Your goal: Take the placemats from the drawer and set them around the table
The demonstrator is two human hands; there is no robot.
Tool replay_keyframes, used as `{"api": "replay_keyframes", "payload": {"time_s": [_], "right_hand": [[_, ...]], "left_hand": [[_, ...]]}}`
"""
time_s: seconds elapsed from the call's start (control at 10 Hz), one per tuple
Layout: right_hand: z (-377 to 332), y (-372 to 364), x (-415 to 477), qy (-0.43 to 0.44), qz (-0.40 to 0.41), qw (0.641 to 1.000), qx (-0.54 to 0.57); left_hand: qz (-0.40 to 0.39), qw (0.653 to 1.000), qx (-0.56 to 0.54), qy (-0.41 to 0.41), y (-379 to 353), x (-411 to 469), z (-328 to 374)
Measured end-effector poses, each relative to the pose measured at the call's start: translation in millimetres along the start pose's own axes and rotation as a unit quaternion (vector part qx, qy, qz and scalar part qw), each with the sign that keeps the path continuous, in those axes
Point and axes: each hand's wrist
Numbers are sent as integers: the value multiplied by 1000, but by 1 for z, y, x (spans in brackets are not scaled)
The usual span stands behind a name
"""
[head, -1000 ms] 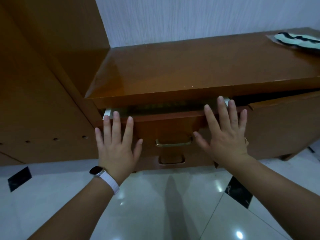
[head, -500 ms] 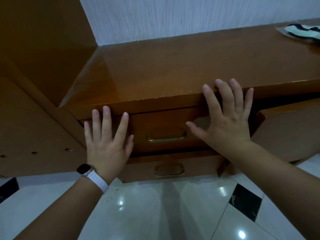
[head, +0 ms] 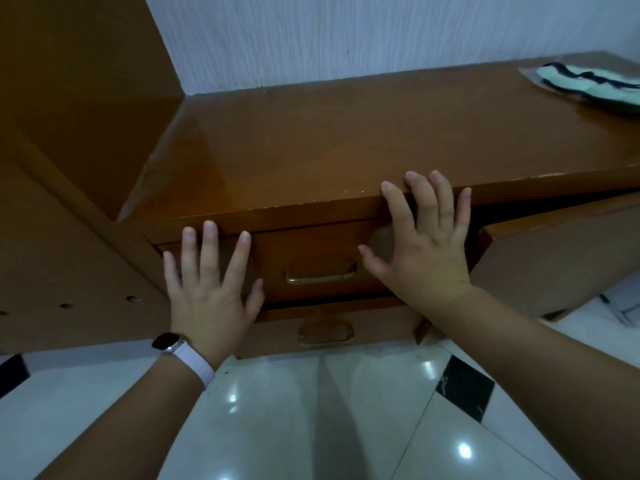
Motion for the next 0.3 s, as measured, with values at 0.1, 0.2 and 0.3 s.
{"api": "replay_keyframes", "payload": {"time_s": [0.1,0.2,0.3], "right_hand": [[-7,35,-1,-10,-140,990,4],[-8,92,23,4,-292,956,23],[-15,163,42,31,-394,916,71]], "left_hand": [[-69,997,-28,37,51,-4,16],[-157,984,-61,55,120,14,13],[-223,968,-92,68,199,33,11]]}}
Point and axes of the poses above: each hand's wrist, its own x-axis towards the middle knuckle, its own y-axis out of the back of the hand, z = x × y, and after that the axes turned 8 degrees about y, right-handed
